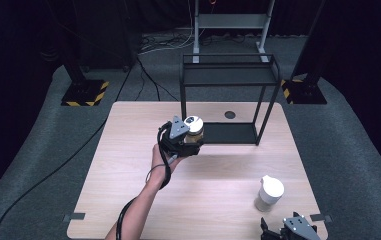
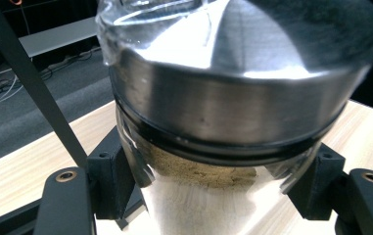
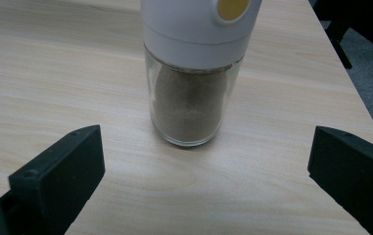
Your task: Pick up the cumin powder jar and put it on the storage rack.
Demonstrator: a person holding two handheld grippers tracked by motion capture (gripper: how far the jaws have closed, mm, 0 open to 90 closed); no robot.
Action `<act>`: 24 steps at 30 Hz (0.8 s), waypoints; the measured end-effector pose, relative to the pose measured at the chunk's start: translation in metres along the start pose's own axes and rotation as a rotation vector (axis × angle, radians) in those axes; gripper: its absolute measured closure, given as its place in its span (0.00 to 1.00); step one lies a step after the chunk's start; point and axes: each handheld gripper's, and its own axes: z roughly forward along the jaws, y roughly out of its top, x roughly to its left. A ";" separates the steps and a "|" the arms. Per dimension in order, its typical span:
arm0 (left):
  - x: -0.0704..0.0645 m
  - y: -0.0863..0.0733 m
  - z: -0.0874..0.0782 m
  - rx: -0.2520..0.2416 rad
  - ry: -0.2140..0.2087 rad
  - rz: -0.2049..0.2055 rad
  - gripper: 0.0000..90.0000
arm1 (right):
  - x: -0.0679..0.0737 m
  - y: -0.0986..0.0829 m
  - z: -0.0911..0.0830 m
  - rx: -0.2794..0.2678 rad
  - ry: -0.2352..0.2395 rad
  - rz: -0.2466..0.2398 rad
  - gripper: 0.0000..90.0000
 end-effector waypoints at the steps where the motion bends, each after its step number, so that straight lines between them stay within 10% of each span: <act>1: 0.001 0.004 0.001 0.001 0.004 0.006 0.34 | 0.000 0.000 0.001 0.002 0.001 0.000 0.00; 24: 0.017 0.048 0.007 -0.003 -0.003 0.043 0.34 | -0.002 0.000 -0.001 0.000 0.001 0.009 0.00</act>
